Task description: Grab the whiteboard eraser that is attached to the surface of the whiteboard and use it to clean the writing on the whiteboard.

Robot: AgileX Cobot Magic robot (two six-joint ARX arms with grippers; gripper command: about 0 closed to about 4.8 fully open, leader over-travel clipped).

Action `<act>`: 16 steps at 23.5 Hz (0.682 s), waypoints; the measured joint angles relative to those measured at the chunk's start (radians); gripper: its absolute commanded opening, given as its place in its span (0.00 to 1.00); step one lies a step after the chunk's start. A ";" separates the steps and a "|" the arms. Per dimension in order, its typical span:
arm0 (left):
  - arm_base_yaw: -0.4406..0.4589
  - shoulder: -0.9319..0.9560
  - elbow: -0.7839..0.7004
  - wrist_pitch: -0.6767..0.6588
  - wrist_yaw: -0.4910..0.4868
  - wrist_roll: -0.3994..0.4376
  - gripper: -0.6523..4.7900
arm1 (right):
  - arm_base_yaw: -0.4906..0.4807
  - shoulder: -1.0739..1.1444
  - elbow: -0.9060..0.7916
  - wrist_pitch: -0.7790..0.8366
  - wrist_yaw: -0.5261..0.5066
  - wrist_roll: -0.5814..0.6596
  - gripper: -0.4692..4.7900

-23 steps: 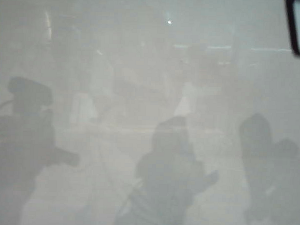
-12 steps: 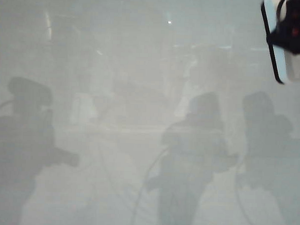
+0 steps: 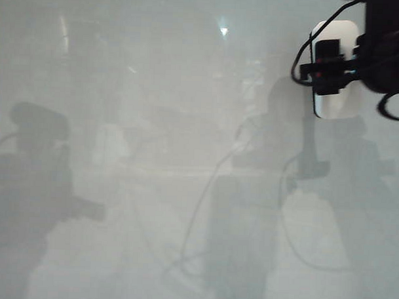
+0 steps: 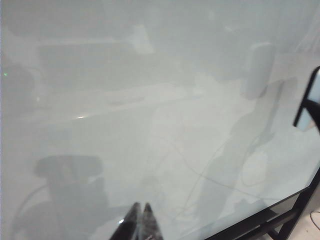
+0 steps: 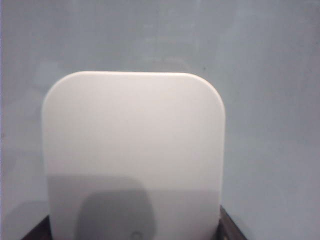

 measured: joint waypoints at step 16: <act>0.000 0.000 0.000 0.000 0.000 0.000 0.11 | -0.043 0.191 0.214 0.015 0.057 -0.001 0.26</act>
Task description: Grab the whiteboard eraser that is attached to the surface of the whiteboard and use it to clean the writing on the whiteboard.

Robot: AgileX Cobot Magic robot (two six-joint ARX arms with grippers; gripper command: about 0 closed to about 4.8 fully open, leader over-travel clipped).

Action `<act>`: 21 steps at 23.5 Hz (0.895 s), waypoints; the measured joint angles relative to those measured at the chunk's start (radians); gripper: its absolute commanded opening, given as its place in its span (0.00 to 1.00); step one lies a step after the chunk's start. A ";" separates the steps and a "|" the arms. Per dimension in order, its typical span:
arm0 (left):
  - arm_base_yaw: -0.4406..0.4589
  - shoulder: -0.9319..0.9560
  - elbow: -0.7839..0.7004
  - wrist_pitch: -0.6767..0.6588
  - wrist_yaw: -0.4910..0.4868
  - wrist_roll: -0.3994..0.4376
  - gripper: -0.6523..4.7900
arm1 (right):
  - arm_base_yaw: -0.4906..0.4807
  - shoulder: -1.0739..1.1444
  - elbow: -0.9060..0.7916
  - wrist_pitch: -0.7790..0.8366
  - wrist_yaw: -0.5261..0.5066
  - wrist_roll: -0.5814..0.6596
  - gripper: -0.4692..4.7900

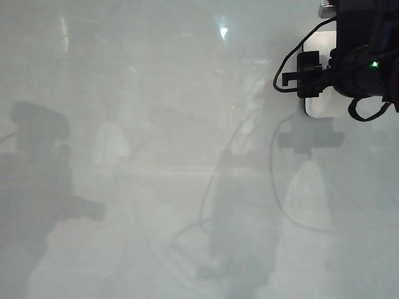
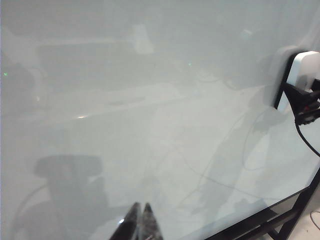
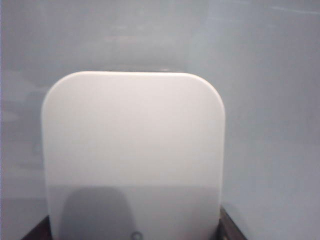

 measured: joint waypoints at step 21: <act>0.000 0.000 0.000 0.000 0.000 0.000 0.11 | -0.008 0.012 0.018 0.000 -0.063 0.000 0.91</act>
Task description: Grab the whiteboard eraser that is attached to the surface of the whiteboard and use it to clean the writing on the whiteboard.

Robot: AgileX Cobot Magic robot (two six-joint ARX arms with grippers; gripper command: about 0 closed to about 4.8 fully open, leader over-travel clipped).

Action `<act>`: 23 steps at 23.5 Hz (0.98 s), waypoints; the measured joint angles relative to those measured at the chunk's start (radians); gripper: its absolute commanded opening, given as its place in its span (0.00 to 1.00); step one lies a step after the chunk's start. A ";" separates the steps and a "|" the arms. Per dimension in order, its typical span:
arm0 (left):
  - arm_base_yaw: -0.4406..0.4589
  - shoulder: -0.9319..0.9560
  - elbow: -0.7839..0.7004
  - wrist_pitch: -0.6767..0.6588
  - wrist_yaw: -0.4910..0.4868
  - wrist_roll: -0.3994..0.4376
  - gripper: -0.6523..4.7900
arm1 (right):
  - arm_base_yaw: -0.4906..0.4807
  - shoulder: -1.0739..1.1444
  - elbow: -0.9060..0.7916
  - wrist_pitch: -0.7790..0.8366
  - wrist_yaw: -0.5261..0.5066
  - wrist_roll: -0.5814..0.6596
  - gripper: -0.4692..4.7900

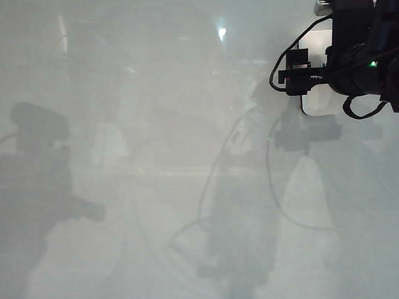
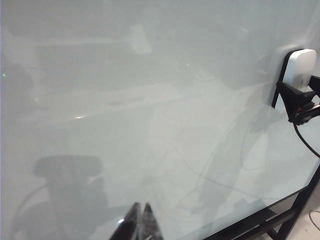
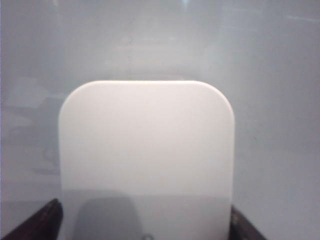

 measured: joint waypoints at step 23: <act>0.000 0.000 0.000 0.001 0.000 0.000 0.11 | 0.036 -0.774 -0.458 -0.403 0.048 -0.001 0.08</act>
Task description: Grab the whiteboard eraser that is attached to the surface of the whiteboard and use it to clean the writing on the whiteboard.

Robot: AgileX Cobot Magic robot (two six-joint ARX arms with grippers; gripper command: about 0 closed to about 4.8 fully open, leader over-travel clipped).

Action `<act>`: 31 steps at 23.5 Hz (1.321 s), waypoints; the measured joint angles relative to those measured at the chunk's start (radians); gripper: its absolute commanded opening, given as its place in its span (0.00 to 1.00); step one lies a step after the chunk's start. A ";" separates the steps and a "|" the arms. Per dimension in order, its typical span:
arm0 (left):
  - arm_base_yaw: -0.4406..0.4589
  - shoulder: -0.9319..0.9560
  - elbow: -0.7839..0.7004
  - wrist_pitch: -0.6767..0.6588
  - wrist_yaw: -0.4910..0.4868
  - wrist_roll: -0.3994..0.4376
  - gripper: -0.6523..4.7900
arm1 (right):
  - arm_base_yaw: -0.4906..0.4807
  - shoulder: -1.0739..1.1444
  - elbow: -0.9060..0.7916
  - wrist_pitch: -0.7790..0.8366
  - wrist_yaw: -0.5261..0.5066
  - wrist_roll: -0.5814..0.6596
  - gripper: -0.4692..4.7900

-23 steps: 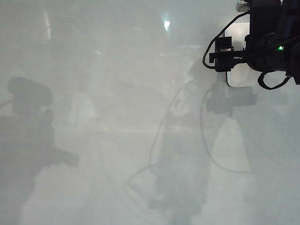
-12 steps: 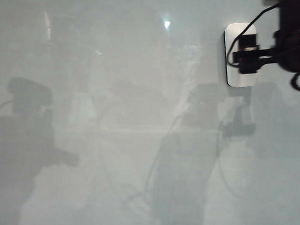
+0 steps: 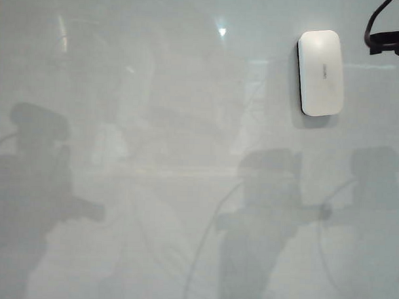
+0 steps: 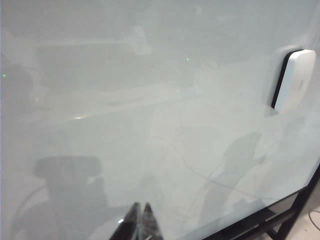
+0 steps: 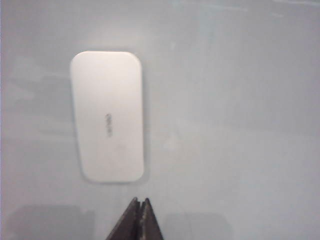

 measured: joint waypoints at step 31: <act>0.000 0.000 0.000 0.000 0.000 0.000 0.11 | -0.260 -0.912 -0.144 -1.128 -0.339 0.261 0.08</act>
